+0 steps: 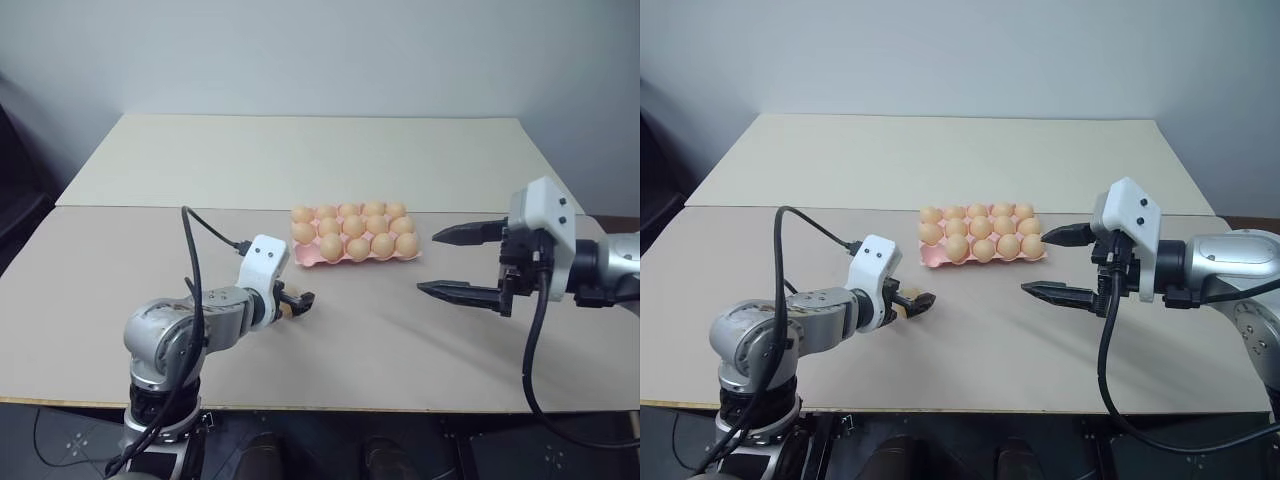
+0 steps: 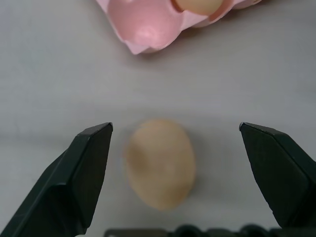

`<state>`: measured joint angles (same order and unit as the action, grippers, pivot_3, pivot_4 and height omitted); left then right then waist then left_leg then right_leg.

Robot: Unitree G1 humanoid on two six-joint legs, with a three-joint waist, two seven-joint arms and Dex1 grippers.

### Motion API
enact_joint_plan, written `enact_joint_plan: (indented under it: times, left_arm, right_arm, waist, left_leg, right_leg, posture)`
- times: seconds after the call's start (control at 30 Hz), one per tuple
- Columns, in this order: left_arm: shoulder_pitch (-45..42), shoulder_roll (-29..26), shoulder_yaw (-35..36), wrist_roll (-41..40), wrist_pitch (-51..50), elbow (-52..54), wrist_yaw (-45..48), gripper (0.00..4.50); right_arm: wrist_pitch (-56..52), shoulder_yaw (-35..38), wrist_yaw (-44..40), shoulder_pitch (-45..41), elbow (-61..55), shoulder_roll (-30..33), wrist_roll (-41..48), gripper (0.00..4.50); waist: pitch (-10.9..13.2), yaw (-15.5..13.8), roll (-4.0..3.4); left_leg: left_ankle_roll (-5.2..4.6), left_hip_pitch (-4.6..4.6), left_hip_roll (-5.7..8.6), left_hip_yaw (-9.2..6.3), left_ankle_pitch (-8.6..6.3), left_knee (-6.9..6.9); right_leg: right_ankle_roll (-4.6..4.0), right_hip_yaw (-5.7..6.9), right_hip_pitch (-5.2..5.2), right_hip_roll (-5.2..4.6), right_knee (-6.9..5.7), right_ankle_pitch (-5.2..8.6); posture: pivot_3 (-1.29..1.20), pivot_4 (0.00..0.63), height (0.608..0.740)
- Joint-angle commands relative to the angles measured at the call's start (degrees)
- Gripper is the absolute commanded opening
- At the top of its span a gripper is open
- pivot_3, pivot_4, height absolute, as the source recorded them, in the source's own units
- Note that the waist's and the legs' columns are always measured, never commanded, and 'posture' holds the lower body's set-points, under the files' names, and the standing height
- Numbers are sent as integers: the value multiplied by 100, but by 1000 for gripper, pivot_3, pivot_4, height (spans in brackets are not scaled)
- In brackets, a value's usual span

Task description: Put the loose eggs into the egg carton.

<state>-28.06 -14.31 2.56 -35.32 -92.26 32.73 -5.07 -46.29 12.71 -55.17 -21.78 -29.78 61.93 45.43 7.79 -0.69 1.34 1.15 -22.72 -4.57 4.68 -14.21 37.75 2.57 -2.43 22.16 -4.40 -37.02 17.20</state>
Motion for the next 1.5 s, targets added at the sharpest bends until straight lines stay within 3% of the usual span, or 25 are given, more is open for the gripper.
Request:
enact_joint_plan:
  times: [0.03, 0.8, 0.9, 1.13, 1.37, 1.5]
  left_arm:
    - [75, 205, -60, 221, -24, 9, -163, 4486]
    - [103, 587, -520, 1073, 53, -507, 252, 4486]
    - [89, 580, -557, 1169, 104, -519, 322, 3884]
    - [122, 554, -552, 1343, 85, -422, 485, 1842]
    - [57, 427, -546, 1583, 342, -322, 541, 1754]
    - [-392, 364, -346, 1575, 410, -114, 658, 1748]
  right_arm:
    - [-50, 370, -69, 19, -136, 176, 136, 4500]
    - [-170, 594, 62, 164, -314, 304, 299, 4500]
    - [-145, 594, 57, 184, -300, 312, 294, 4500]
    - [-139, 575, 52, 196, -308, 294, 308, 4500]
    - [-113, 496, 62, 127, -274, 262, 292, 4500]
    - [-99, 438, 65, 83, -245, 247, 273, 4500]
  waist:
    - [0, 0, 0]
    - [-11, -13, -14]
    - [-13, -13, -17]
    - [-13, -17, -17]
    - [-13, -11, -16]
    - [-10, -15, -13]
  left_leg:
    - [0, -1, 0, 0, 0, 0]
    - [0, 1, 5, -3, 0, 0]
    - [0, 8, 5, -3, 0, 1]
    - [-1, 2, 7, -4, 0, 0]
    - [-1, 4, 7, -6, -1, 0]
    - [-1, -3, 6, -7, -1, 0]
  right_leg:
    - [0, 0, 0, 0, 2, 0]
    - [0, 1, -5, -3, 1, 0]
    - [0, 1, -11, -3, 1, 0]
    - [0, 2, -10, -4, 5, 0]
    - [1, 2, -10, -3, 4, 0]
    - [1, 3, -4, -3, 4, 0]
  posture:
    - [0, 150, 740]
    - [0, 150, 740]
    - [0, 150, 740]
    - [0, 150, 740]
    - [0, 150, 740]
    - [0, 150, 740]
